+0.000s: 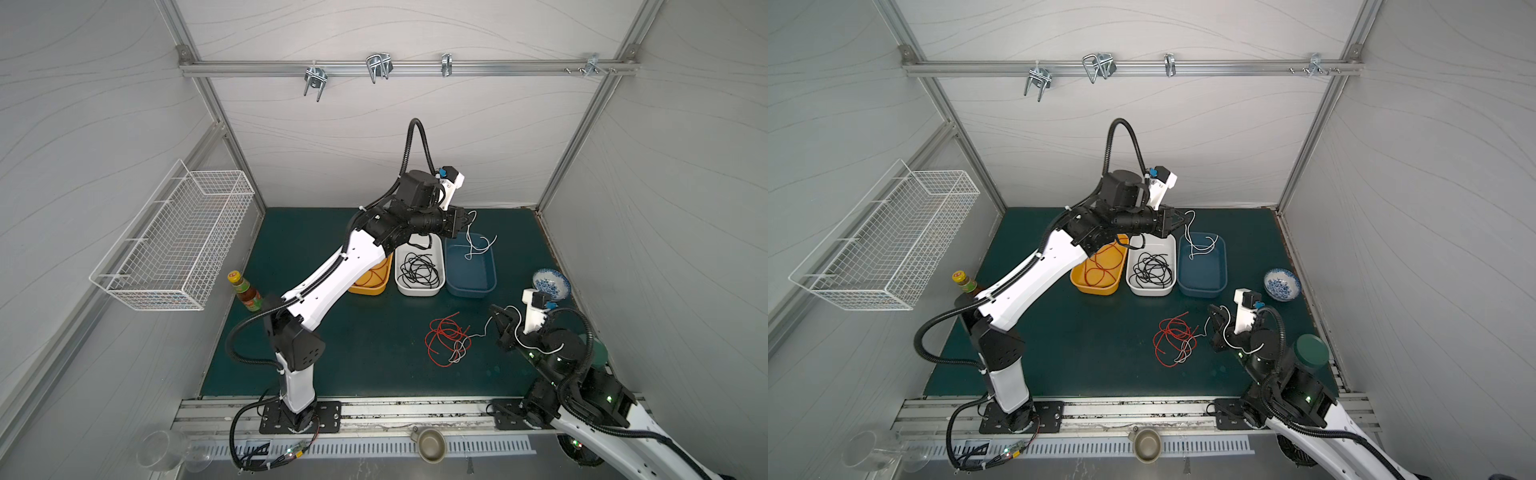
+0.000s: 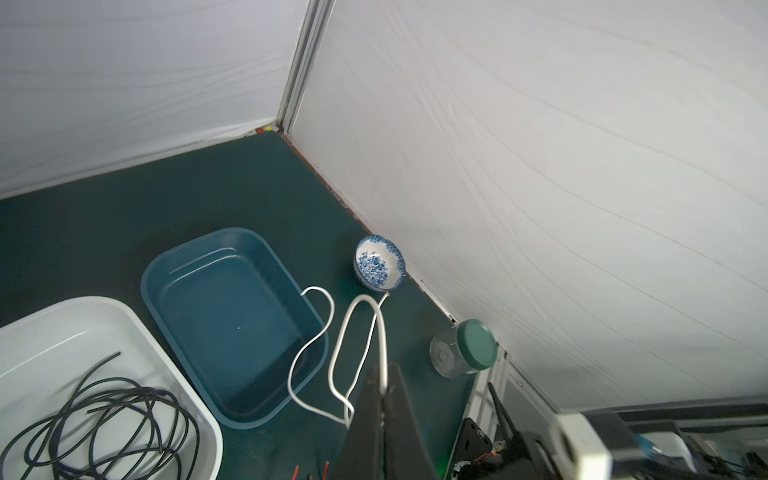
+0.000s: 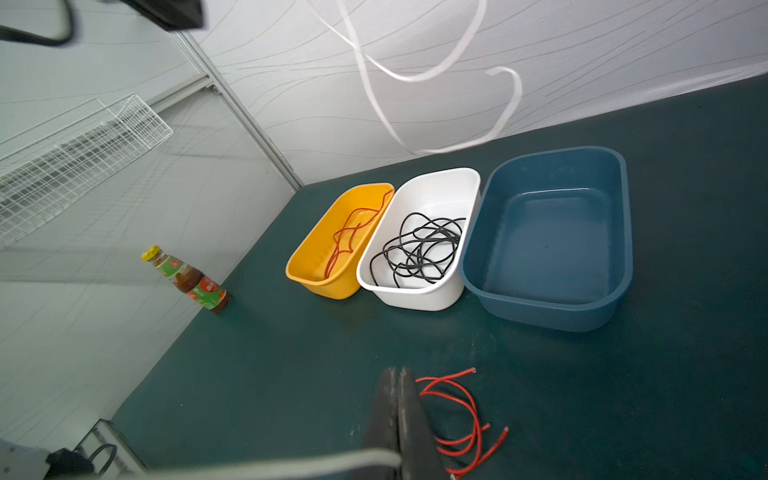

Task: Untangle the cables
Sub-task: 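Lower the white wire into the blue tub and open the left gripper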

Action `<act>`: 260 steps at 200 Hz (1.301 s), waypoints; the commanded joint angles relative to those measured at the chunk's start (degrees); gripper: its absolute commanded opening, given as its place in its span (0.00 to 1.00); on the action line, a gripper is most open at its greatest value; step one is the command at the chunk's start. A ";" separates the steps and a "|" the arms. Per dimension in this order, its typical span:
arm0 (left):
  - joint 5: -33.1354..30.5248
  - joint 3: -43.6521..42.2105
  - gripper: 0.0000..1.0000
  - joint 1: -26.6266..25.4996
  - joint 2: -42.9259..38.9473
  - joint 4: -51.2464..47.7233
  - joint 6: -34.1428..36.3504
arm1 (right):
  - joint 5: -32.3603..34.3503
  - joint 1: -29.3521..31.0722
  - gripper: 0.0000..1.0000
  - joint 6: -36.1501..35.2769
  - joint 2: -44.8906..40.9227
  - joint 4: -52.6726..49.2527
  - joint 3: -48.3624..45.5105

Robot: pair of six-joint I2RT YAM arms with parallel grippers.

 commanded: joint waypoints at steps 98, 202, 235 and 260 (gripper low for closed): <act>-4.78 19.20 0.00 0.45 27.39 -0.55 0.84 | -7.89 -0.07 0.00 -4.19 -2.30 -3.56 6.45; -5.81 17.84 0.00 0.40 33.06 -2.23 1.39 | -9.08 -0.15 0.00 -4.88 -1.17 -3.34 8.93; -5.65 17.84 0.06 0.43 34.02 -3.79 2.32 | -8.65 -0.14 0.00 -5.48 -0.40 -2.91 9.72; -5.52 17.84 0.22 0.43 33.71 -4.62 2.84 | -8.35 -0.11 0.00 -5.97 0.71 -2.21 10.38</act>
